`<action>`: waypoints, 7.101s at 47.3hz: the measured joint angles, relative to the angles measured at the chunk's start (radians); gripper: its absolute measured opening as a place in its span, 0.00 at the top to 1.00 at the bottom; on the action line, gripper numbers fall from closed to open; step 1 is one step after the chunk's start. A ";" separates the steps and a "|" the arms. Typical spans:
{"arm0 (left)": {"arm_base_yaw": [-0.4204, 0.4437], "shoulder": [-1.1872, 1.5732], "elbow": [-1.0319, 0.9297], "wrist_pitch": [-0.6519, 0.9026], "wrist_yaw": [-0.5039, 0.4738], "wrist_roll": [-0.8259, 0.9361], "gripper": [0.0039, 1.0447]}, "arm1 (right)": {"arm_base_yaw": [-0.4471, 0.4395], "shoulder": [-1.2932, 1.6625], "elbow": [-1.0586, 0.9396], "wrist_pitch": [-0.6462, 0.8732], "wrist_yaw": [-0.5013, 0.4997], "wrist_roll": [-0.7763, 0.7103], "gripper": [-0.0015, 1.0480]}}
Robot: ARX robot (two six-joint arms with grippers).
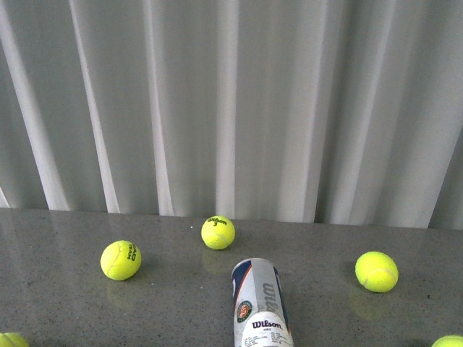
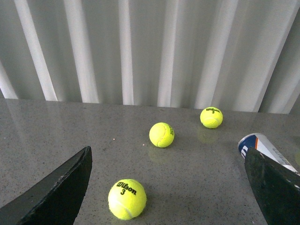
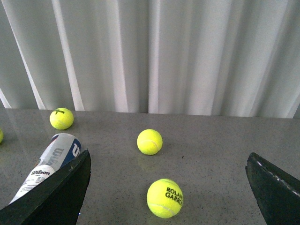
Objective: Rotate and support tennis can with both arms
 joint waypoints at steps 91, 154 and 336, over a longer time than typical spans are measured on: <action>0.000 0.000 0.000 0.000 0.000 0.000 0.06 | 0.068 1.203 0.519 -0.033 -0.285 0.147 0.07; 0.000 0.000 0.000 0.000 0.000 0.000 0.06 | 0.366 2.248 1.348 -0.183 -0.261 0.288 0.20; 0.000 0.000 0.000 0.000 0.000 0.000 0.06 | 0.000 1.012 0.118 0.877 0.002 0.000 0.97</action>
